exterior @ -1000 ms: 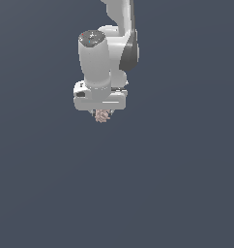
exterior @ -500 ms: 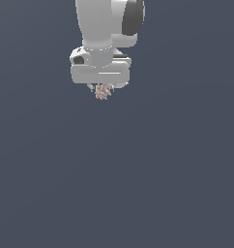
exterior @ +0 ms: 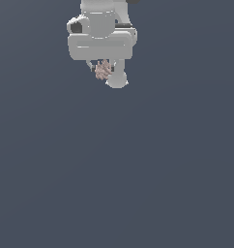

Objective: Pick up the object and move it to a goal position.

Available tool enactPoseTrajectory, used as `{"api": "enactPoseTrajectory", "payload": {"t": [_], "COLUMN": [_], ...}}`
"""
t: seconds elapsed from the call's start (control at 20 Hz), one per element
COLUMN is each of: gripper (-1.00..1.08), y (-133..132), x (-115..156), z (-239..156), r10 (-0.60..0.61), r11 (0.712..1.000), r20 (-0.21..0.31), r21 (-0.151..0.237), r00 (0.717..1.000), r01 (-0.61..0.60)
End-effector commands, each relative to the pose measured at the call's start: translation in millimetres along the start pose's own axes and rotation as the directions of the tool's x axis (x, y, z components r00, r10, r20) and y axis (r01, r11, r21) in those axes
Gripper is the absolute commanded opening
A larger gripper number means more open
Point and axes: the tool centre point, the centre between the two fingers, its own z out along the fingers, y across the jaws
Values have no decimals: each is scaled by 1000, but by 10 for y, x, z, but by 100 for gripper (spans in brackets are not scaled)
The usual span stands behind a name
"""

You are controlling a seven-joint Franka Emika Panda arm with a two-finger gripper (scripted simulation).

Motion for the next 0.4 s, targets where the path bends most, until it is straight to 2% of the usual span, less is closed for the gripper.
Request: {"api": "enactPoseTrajectory", "payload": {"t": [0.0,0.35], "gripper": [-100,-100], "y": [-11,-24], "x": [-41,-78], "z": [-112,-237], "r10": [0,0], "r11": [1000,1000], "r20": [1,1], "r21": [0,0], "r00": [1000,1000], "r01": [0,0]}}
